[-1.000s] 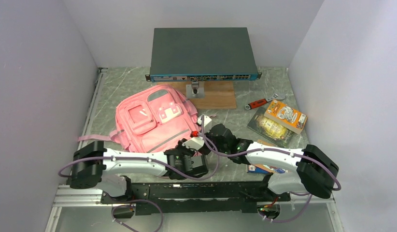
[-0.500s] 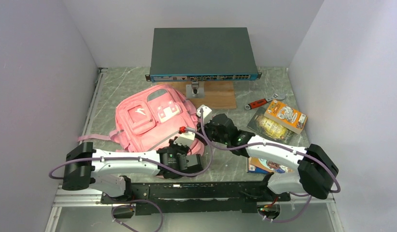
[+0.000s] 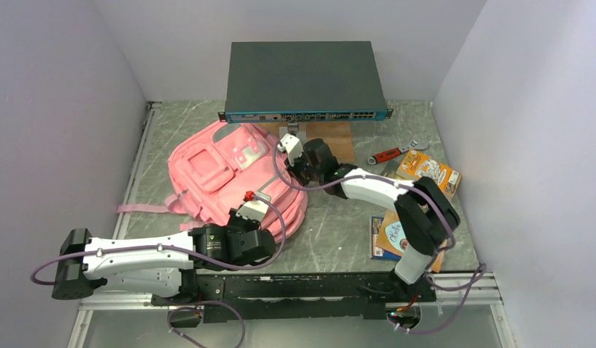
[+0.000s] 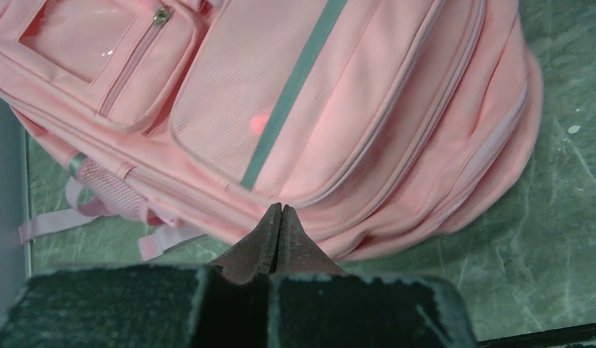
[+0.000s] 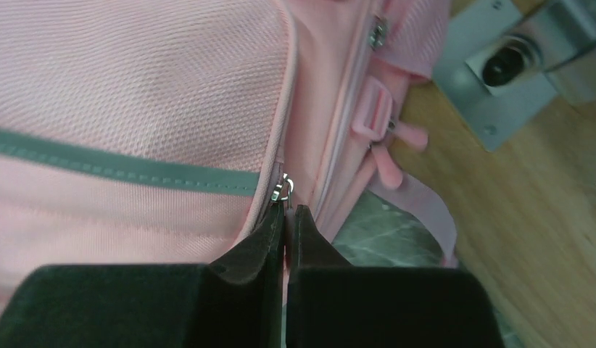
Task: Pack the student bag
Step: Zip the student bag at the center of the board.
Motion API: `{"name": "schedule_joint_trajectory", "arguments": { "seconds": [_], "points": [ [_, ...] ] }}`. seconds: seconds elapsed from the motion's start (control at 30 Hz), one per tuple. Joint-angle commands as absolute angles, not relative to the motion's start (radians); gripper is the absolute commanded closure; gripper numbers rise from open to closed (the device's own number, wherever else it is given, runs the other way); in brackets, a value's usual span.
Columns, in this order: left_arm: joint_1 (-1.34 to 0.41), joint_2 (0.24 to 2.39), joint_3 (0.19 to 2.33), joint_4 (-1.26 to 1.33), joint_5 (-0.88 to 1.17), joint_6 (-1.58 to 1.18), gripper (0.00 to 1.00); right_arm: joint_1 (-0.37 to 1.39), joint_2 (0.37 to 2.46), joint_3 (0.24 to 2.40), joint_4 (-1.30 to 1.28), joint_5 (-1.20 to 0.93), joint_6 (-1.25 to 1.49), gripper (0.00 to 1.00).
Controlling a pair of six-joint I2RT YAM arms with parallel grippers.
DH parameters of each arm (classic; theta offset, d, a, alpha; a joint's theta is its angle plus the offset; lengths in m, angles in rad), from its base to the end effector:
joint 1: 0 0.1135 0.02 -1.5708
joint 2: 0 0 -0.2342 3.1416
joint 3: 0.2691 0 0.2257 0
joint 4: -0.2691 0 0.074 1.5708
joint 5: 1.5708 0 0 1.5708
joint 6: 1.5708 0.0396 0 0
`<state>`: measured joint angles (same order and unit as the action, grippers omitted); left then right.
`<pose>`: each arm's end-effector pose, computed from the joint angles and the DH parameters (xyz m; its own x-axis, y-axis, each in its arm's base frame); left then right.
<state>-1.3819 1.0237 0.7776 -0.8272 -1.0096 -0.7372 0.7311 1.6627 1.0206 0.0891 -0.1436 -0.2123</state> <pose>0.0647 -0.1599 0.2352 -0.4226 0.3051 -0.8534 0.2199 0.9480 0.2300 0.2553 0.2366 0.2050 -0.2239 -0.4809 -0.8477 -0.8170 0.5669 -0.1058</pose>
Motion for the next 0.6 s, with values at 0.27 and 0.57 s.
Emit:
{"name": "schedule_joint_trajectory", "arguments": {
  "seconds": [0.27,0.57],
  "points": [
    [-1.168,0.831,0.731,-0.589,-0.642,-0.549,0.47,0.704,1.524,0.934,0.187,-0.291,-0.092,1.00],
    [-0.809,0.762,0.701,-0.460,-0.237,-0.566,0.04,0.712,1.510,0.925,0.221,-0.264,0.020,0.69]
  ]
}}
